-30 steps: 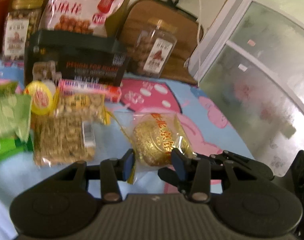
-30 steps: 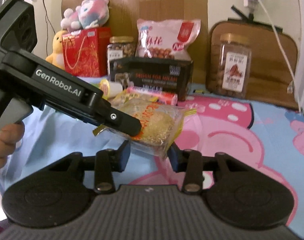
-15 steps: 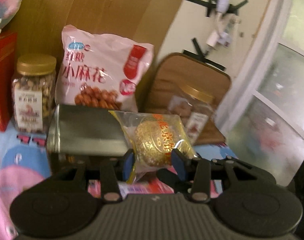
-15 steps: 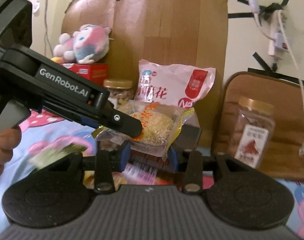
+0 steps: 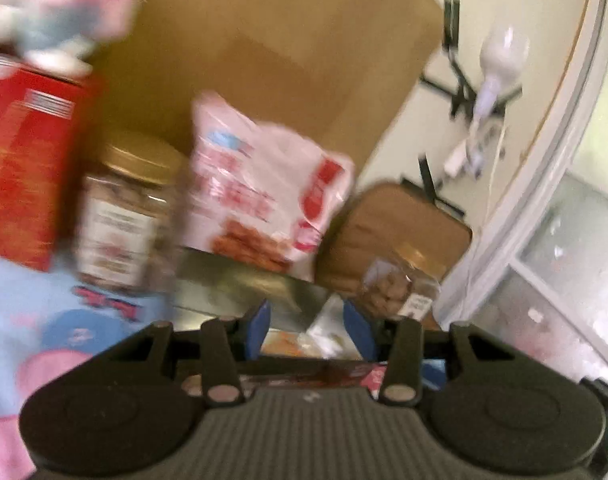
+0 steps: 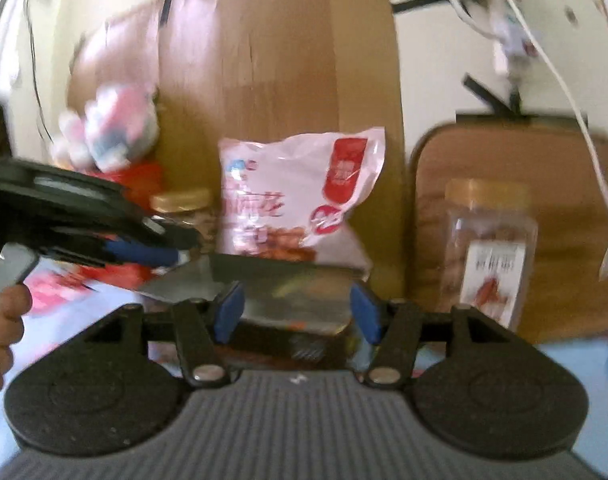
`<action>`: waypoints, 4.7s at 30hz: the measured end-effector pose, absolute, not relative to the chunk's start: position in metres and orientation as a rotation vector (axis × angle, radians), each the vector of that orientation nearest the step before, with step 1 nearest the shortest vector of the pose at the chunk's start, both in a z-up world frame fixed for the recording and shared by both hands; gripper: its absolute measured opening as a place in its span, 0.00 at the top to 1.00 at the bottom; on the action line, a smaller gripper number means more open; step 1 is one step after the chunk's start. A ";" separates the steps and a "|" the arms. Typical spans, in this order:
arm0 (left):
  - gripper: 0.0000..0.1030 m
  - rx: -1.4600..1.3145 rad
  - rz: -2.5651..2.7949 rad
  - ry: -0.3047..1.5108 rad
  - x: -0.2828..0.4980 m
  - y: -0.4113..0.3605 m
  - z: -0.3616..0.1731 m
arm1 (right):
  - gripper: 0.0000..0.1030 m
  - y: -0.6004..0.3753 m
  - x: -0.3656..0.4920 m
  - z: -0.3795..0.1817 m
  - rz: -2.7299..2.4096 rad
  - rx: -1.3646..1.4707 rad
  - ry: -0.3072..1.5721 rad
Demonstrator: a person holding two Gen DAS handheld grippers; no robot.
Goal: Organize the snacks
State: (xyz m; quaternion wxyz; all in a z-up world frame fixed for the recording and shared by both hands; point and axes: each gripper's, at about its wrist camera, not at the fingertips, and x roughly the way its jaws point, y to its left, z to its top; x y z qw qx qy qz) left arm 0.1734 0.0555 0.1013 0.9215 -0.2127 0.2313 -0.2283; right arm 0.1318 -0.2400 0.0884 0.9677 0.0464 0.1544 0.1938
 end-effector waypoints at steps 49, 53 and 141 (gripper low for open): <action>0.55 -0.414 -0.494 0.680 0.128 0.032 0.063 | 0.68 -0.240 0.111 0.023 0.639 0.143 0.655; 0.55 -0.437 -0.510 0.714 0.136 0.021 0.061 | 0.68 -0.238 0.106 0.036 0.555 0.052 0.555; 0.53 -0.280 -0.360 0.780 0.275 0.004 0.099 | 0.56 -0.197 0.202 0.069 0.396 -0.083 0.366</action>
